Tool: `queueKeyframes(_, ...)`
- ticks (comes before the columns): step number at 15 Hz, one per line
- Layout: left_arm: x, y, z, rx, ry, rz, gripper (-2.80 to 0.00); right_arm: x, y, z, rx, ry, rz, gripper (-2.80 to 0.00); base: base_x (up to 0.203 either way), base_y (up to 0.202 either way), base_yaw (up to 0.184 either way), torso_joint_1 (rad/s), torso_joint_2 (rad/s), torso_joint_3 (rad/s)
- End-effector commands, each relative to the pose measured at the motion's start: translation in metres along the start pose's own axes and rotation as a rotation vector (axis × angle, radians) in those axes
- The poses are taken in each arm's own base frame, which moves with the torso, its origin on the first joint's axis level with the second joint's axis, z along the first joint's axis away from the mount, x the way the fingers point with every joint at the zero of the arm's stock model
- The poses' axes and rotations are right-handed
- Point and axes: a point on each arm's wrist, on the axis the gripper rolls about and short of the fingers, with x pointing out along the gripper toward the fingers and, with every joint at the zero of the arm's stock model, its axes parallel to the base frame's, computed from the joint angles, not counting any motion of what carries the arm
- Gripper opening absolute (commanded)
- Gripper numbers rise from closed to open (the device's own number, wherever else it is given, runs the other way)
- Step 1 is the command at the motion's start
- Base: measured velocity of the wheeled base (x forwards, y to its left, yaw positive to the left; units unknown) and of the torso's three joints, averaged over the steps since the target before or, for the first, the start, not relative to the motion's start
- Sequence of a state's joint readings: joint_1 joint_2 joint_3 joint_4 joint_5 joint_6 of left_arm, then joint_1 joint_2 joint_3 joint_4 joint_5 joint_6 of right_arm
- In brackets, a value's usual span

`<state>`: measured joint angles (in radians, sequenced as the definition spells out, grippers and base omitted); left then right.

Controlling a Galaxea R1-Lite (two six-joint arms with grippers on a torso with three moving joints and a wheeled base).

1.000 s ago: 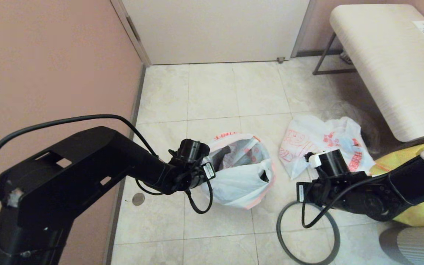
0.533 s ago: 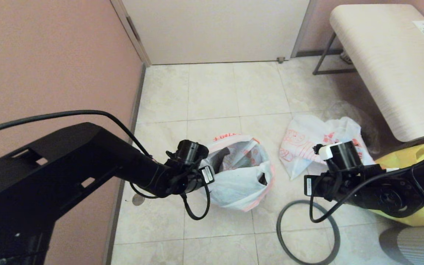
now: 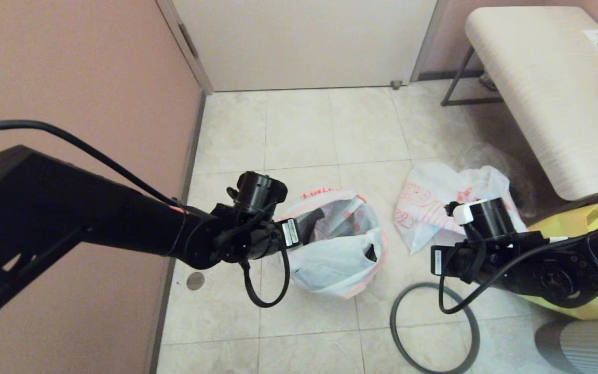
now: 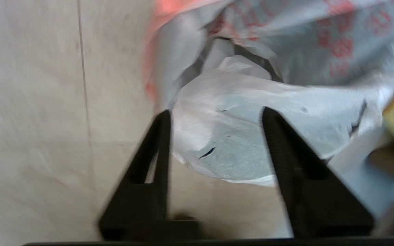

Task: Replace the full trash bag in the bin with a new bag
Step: Put the new garbage bag on the trash can

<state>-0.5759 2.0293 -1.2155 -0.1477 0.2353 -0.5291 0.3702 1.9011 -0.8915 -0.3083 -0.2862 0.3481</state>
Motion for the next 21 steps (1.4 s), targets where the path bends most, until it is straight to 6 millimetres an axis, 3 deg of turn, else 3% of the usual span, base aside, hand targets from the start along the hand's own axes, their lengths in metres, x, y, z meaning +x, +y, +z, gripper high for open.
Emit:
queueKeyframes(1,0.005,-0.006,0.003,0.098,0.004,0.002,-2.80,-0.001,0.000,0.001,0.003,-0.006,0.002,-2.80,0.000,0.000,0.000,0.000,0.00,0.000)
queueKeyframes(4,0.023,-0.013,0.004,0.236,0.064,0.028,-2.80,0.001,0.001,0.001,0.005,-0.006,0.005,-2.80,0.000,0.000,0.000,0.000,0.00,0.000)
queueKeyframes(8,0.068,-0.030,0.019,0.245,0.008,0.013,-2.80,0.001,0.002,0.004,0.027,-0.040,0.027,-2.80,0.000,0.000,0.000,0.000,0.00,0.000)
queueKeyframes(13,0.113,-0.035,0.030,0.235,-0.002,0.056,-2.80,-0.008,0.002,0.012,0.055,-0.070,0.072,-2.80,0.000,0.000,0.000,0.000,0.00,0.000)
queueKeyframes(16,0.107,-0.037,0.054,0.180,-0.166,0.011,-2.80,-0.015,0.004,0.012,0.075,-0.093,0.102,-2.80,0.000,0.000,0.000,0.000,0.00,0.000)
queueKeyframes(21,0.080,-0.039,0.074,0.069,-0.215,-0.012,-2.80,-0.003,0.008,0.001,0.064,-0.073,0.114,-2.80,0.000,0.000,0.000,0.000,0.00,0.000)
